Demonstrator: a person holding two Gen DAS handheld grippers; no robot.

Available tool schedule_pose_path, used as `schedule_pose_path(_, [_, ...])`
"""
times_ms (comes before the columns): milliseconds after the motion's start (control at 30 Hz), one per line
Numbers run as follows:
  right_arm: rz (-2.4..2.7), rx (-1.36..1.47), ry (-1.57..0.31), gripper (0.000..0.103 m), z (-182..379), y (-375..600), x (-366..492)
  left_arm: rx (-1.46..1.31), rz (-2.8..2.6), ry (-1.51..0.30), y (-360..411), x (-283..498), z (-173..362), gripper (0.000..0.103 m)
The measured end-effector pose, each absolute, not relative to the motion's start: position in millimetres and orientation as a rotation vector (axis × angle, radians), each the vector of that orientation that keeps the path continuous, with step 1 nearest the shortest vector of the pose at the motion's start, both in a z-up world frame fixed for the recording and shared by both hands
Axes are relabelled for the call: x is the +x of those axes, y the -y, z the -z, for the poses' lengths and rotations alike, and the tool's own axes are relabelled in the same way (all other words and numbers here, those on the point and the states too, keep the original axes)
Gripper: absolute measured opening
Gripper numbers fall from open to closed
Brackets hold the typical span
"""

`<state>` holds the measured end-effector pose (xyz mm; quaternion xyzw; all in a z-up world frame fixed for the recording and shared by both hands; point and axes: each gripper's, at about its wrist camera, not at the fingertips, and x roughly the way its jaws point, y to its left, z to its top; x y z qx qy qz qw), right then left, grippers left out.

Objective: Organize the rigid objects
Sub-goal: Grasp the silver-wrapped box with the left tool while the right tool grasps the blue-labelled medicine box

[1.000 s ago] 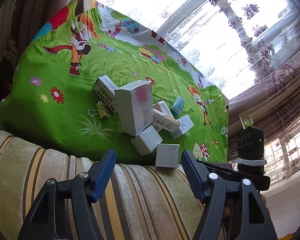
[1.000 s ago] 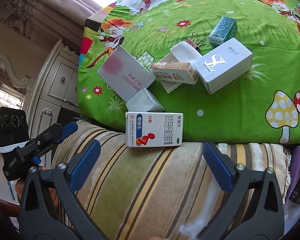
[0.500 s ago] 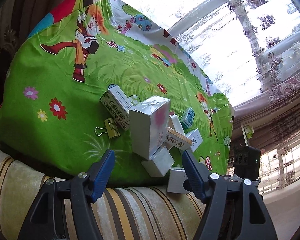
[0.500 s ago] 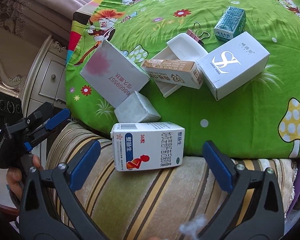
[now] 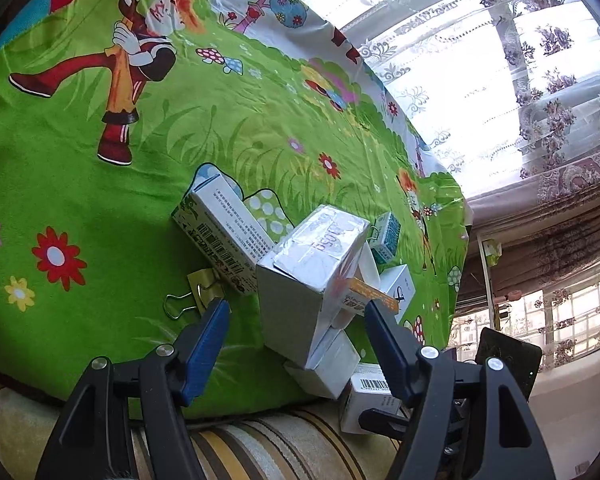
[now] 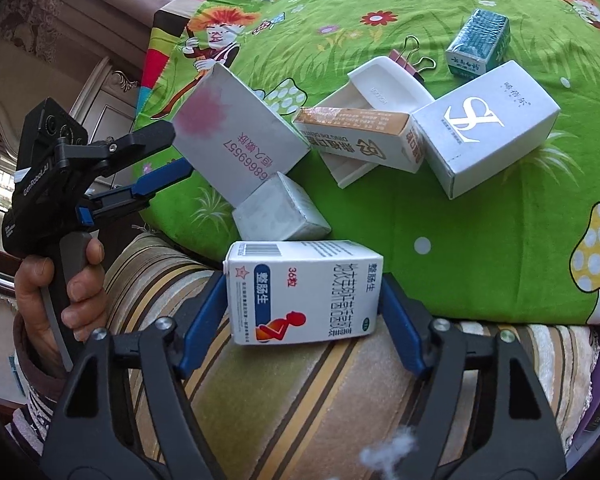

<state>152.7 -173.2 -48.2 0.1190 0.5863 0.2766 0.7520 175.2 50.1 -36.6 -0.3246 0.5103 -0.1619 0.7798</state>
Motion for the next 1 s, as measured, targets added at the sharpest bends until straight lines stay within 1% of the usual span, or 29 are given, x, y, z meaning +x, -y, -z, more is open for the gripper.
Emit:
schedule_pose_path(200, [-0.593, 0.261, -1.236, 0.075, 41, 179, 144, -0.666, 0.360, -1.120, -38, 183, 43, 0.070])
schedule_pose_path(300, [-0.583, 0.255, -1.215, 0.075, 38, 181, 140, -0.645, 0.368, -1.122, -33, 185, 43, 0.062])
schedule_pose_path(367, [-0.570, 0.252, -1.202, 0.075, 36, 184, 137, -0.627, 0.370, -1.127, -29, 186, 43, 0.053])
schedule_pose_path(400, [-0.565, 0.252, -1.197, 0.075, 35, 185, 136, -0.622, 0.370, -1.130, -29, 186, 44, 0.045])
schedule_pose_path(633, [-0.532, 0.215, -1.147, 0.075, 26, 188, 124, -0.620, 0.372, -1.096, -31, 178, 38, 0.042])
schedule_pose_path(1000, [-0.461, 0.207, -1.060, 0.075, 8, 208, 105, -0.604, 0.309, -0.896, -40, 136, -1, 0.042])
